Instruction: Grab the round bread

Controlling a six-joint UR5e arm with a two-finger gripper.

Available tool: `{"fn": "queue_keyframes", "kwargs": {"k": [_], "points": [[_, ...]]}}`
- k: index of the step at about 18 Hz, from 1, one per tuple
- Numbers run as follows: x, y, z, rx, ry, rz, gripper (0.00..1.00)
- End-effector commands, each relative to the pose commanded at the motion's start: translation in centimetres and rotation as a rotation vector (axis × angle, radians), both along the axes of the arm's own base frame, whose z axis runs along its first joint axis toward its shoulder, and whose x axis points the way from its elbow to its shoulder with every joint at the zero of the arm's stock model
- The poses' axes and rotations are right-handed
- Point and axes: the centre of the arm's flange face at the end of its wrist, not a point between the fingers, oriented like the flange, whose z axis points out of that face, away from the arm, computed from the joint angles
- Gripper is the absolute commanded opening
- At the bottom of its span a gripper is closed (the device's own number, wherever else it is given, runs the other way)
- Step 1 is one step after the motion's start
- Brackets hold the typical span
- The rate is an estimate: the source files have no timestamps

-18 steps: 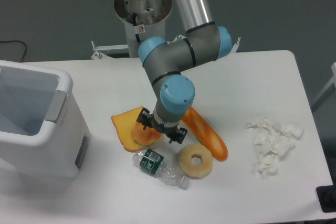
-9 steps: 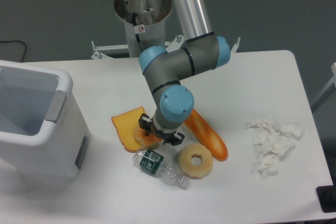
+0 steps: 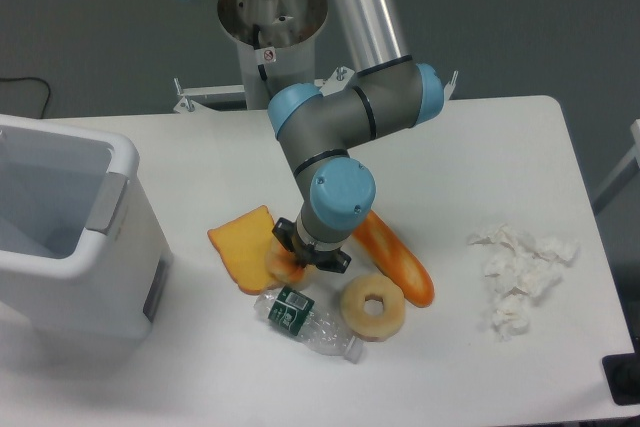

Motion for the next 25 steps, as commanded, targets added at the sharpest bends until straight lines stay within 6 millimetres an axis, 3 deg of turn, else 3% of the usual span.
{"fn": "queue_keyframes", "kwargs": {"k": [5, 8, 15, 20, 25], "points": [[-3.7, -0.7, 5.2, 0.058, 0.085, 0.075, 0.00], [-7.6, -1.8, 8.7, 0.036, 0.200, 0.112, 0.00], [-15.4, -6.9, 13.9, 0.033, 0.306, 0.211, 0.00], [-17.9, -8.6, 17.1, 0.013, 0.319, 0.109, 0.00], [-17.9, -9.2, 18.3, -0.041, 0.315, 0.013, 0.00]]}}
